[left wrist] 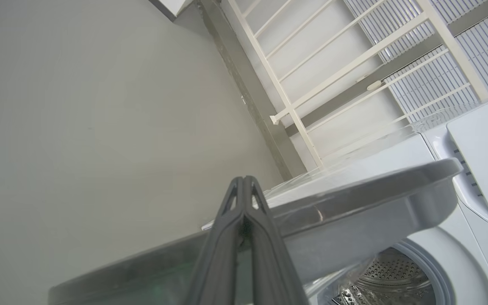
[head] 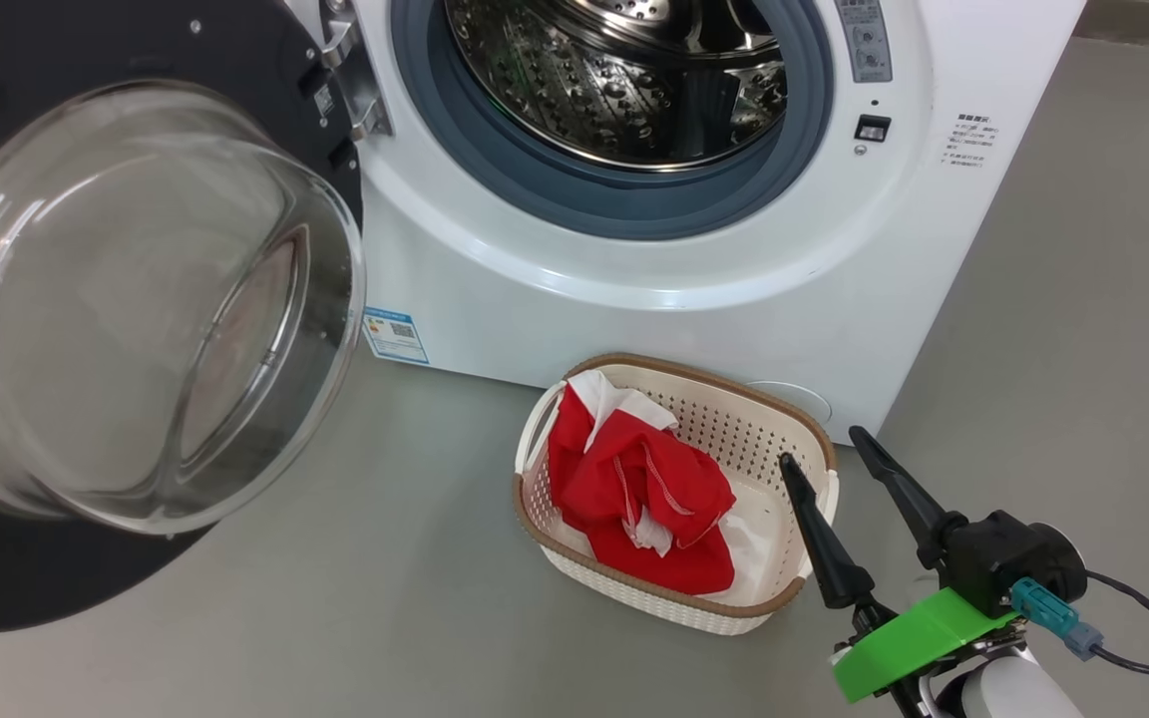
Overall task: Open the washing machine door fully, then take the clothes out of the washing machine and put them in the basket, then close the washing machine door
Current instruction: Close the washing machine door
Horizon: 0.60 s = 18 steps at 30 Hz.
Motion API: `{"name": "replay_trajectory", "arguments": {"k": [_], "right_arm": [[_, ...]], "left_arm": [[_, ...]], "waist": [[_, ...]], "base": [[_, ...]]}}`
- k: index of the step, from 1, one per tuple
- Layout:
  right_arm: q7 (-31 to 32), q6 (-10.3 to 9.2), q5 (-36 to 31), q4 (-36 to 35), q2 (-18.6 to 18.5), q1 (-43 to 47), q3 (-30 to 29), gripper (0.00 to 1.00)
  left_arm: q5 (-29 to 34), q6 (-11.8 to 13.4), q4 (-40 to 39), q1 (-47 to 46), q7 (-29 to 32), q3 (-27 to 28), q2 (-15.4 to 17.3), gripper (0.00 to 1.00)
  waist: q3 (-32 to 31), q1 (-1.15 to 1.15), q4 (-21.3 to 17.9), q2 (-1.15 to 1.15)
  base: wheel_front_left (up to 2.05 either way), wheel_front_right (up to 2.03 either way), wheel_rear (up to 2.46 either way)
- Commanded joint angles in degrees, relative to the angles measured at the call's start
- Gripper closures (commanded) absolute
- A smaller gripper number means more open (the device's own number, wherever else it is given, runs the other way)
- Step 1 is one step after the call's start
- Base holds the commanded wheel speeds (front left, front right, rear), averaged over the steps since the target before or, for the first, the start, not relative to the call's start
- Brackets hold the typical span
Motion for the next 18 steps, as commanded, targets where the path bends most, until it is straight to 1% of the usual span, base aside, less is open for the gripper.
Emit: {"name": "replay_trajectory", "arguments": {"k": [1,4,12,18], "right_arm": [[-0.37,0.43,0.00,-1.34,0.02,-1.78,1.69,0.00],[-0.37,0.43,0.00,-1.33,0.05,-1.80,1.69,0.00],[-0.37,0.43,0.04,-1.36,0.21,-1.94,1.52,0.00],[-0.37,0.43,0.24,-1.37,0.34,-2.10,1.26,0.00]], "left_arm": [[-1.41,-0.71,-1.18,2.04,2.84,-0.42,0.30,1.00],[-2.47,-1.44,-1.85,2.38,4.05,-0.23,0.03,1.00],[-7.68,-5.03,-1.83,3.31,9.42,0.92,-0.67,1.00],[-11.91,-7.95,-1.53,4.31,12.35,2.31,-2.14,1.00]], "waist": [[0.13,0.00,0.12,0.00],[0.22,0.00,0.23,0.00],[0.53,0.00,0.62,0.00],[0.73,0.00,0.83,0.00]], "base": [[0.00,0.00,0.00],[0.00,0.00,0.00],[0.00,0.00,0.00],[0.00,0.00,0.00]]}}
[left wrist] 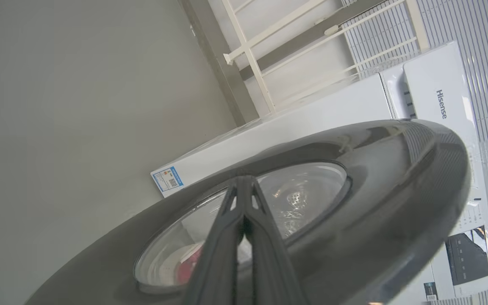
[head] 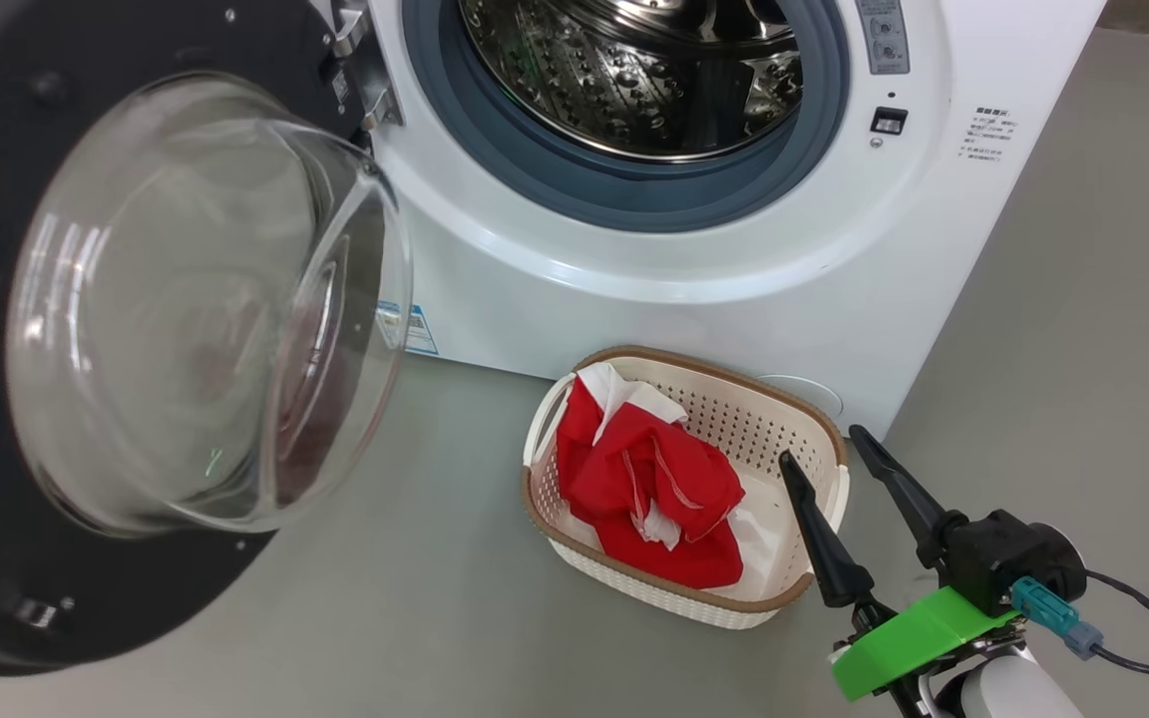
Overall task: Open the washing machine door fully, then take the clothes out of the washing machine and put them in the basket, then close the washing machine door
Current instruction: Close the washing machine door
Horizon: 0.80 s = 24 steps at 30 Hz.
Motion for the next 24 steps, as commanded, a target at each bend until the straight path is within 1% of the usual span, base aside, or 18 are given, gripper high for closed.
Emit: {"name": "replay_trajectory", "arguments": {"k": [1,6,12,17,24], "right_arm": [[-0.37,0.43,0.23,-1.38,0.12,-2.11,1.31,0.00],[-0.37,0.43,0.32,-1.31,0.20,-2.17,1.27,0.00],[-0.37,0.43,0.28,-1.28,0.26,-2.32,1.05,0.00],[-0.37,0.43,0.25,-1.21,0.31,-2.59,1.00,0.00],[-0.37,0.43,0.37,-1.33,0.39,-2.90,1.10,0.00]], "left_arm": [[-0.43,-0.75,-1.11,1.94,1.01,-0.10,1.64,1.00],[-2.88,-2.48,-1.74,2.75,1.66,0.59,0.07,1.00],[-6.13,-3.98,-3.47,3.94,4.01,0.57,-1.67,1.00],[-7.61,-4.65,-5.57,5.41,5.25,-0.43,-3.12,1.00],[-11.79,-4.94,-11.88,7.43,7.39,-1.16,-7.49,1.00]], "waist": [[0.08,0.00,0.10,0.00],[0.25,0.00,0.30,0.00],[0.52,0.00,0.39,0.00],[0.79,0.00,0.18,0.00],[1.27,0.00,-0.53,0.00]], "base": [[0.00,0.00,0.00],[0.00,0.00,0.00],[0.00,0.00,0.00],[0.00,0.00,0.00],[0.00,0.00,0.00]]}}
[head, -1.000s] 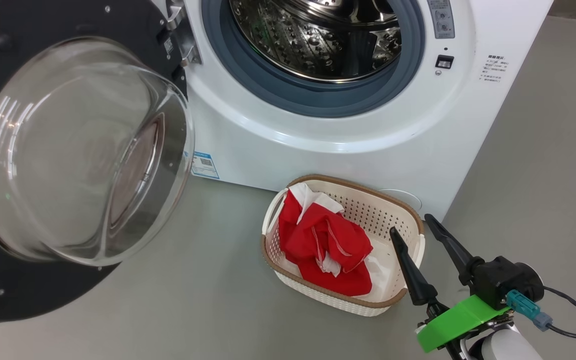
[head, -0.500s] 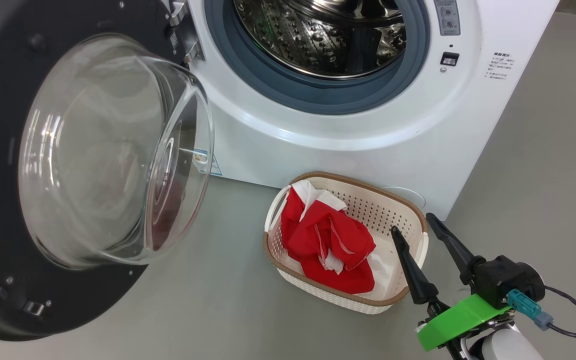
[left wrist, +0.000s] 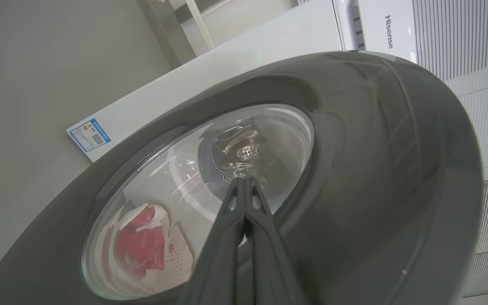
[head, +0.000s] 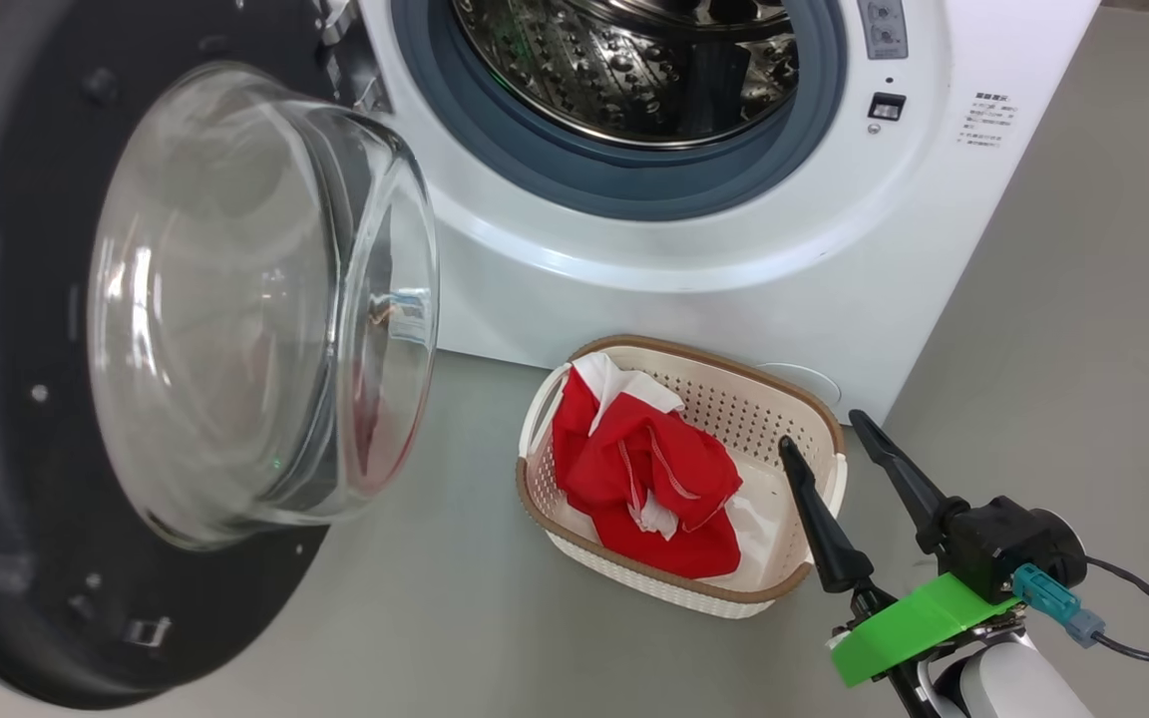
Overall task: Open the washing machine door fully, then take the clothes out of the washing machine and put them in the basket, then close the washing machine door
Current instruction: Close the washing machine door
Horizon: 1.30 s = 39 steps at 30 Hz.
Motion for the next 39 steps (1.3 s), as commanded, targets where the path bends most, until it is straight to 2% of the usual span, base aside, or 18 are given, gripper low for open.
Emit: {"name": "replay_trajectory", "arguments": {"k": [1,6,16,27,39], "right_arm": [[-0.37,0.43,0.36,-1.41,0.23,-1.64,1.30,0.00],[-0.37,0.43,0.32,-1.43,0.26,-1.47,0.99,0.00],[-0.37,0.43,0.45,-1.31,0.35,-1.61,1.30,0.00],[-0.37,0.43,0.88,-1.07,0.48,-1.54,1.86,0.00],[-0.37,0.43,1.34,-1.43,0.58,-1.38,1.90,0.00]], "left_arm": [[-0.54,-0.71,-3.16,2.06,1.08,-0.01,1.24,1.00],[-1.31,-0.74,-8.71,4.72,2.08,-1.60,-1.78,1.00],[-3.45,-0.31,-14.78,7.70,3.83,-5.31,-4.07,1.00],[-8.14,2.80,-21.90,13.11,0.67,-13.63,-4.64,1.00],[-11.25,5.21,-26.86,16.97,-3.67,-21.60,-4.66,1.00]], "waist": [[0.09,0.00,-0.20,0.00],[0.08,0.00,-0.44,0.00],[-0.06,0.00,-0.87,0.00],[-0.67,0.00,-2.59,0.00],[-1.10,0.00,-6.61,0.00]], "base": [[0.00,0.00,0.00],[0.00,0.00,0.00],[0.00,0.00,0.00],[0.00,0.00,0.00],[0.00,0.00,0.00]]}}
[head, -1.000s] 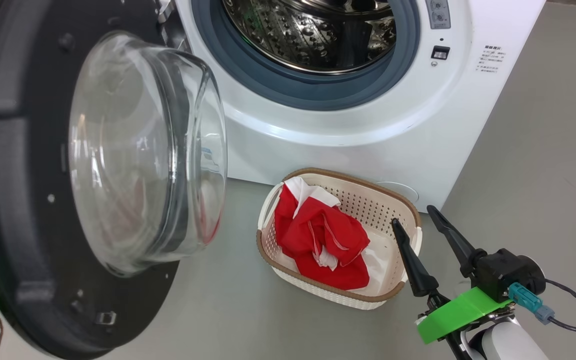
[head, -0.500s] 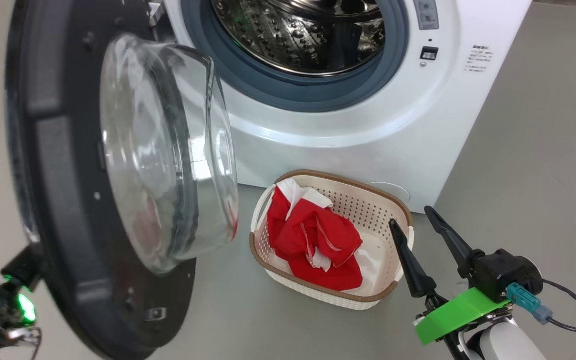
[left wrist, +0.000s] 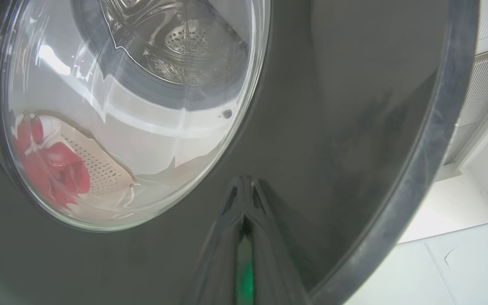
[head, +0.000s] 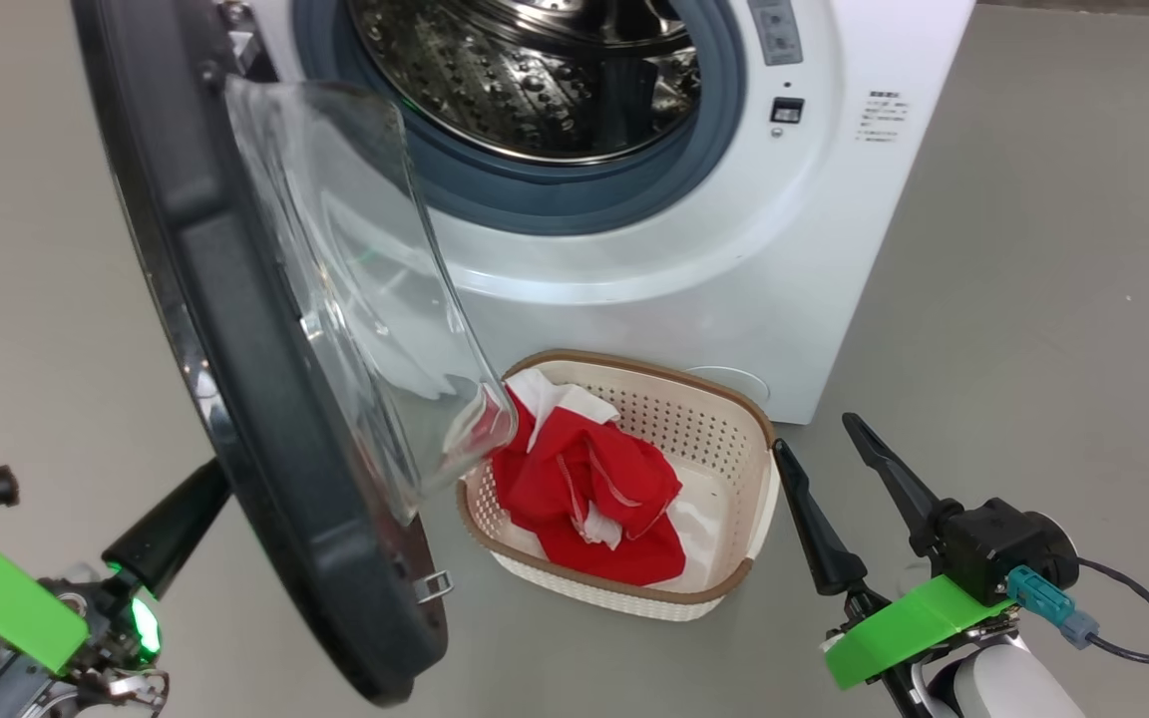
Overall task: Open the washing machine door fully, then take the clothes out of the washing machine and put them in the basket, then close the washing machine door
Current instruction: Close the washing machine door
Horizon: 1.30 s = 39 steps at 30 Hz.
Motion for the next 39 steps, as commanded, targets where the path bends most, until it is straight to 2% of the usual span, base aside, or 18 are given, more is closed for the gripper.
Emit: {"name": "replay_trajectory", "arguments": {"k": [1,10,22,26,27,28,29,32,35,39], "right_arm": [[-0.37,0.43,0.82,-1.50,0.34,-1.48,1.33,0.00],[-0.37,0.43,1.59,-1.82,0.36,-1.67,1.55,0.00],[-0.37,0.43,1.97,-2.06,0.36,-1.90,1.28,0.00],[-0.37,0.43,2.31,-2.06,0.36,-1.88,1.31,0.00],[-0.37,0.43,2.36,-2.07,0.36,-1.88,1.27,0.00],[-0.37,0.43,2.42,-2.08,0.36,-1.85,1.19,0.00],[-0.37,0.43,2.48,-2.11,0.36,-1.82,1.10,0.00],[-0.37,0.43,2.59,-2.24,0.37,-1.70,0.83,0.00],[-0.37,0.43,2.77,-2.38,0.37,-1.60,0.60,0.00],[-0.37,0.43,3.29,-2.36,0.37,-1.56,0.74,0.00]], "left_arm": [[-0.80,0.13,-2.25,-0.30,0.03,0.31,1.11,1.00],[-1.39,0.56,-2.25,-0.75,-1.53,-2.24,1.11,1.00],[-1.92,0.48,-1.50,-1.36,-3.51,-3.27,1.11,1.00],[-0.71,-0.73,-1.72,-1.19,-6.36,-1.84,1.13,0.98],[-0.04,-1.65,-1.91,-1.32,-7.67,-1.18,1.22,0.65],[1.27,-2.67,-2.23,-1.33,-9.16,-0.69,1.56,0.15],[2.84,-3.62,-2.48,-1.20,-10.66,-0.47,1.89,0.00],[9.69,-5.32,-2.88,0.02,-15.81,-1.05,3.26,0.00],[15.98,-5.90,-3.80,0.86,-23.85,-2.49,3.81,0.00],[26.37,-5.96,-4.68,3.87,-37.48,-9.44,8.32,0.00]], "waist": [[0.19,0.00,-1.02,0.00],[0.64,0.00,-3.75,0.00],[0.87,0.00,-5.30,0.00],[0.85,0.00,-5.43,0.00],[0.86,0.00,-5.40,0.00],[0.87,0.00,-5.35,0.00],[0.88,0.00,-5.30,0.00],[0.90,0.00,-5.04,0.00],[1.00,0.00,-4.69,0.00],[0.77,0.00,-4.29,0.00]], "base": [[0.00,0.00,0.00],[0.00,0.00,0.00],[0.00,0.00,0.00],[0.00,0.00,0.00],[0.00,0.00,0.00],[0.00,0.00,0.00],[0.00,0.00,0.00],[0.00,0.00,0.00],[0.00,0.00,0.00],[0.00,0.00,0.00]]}}
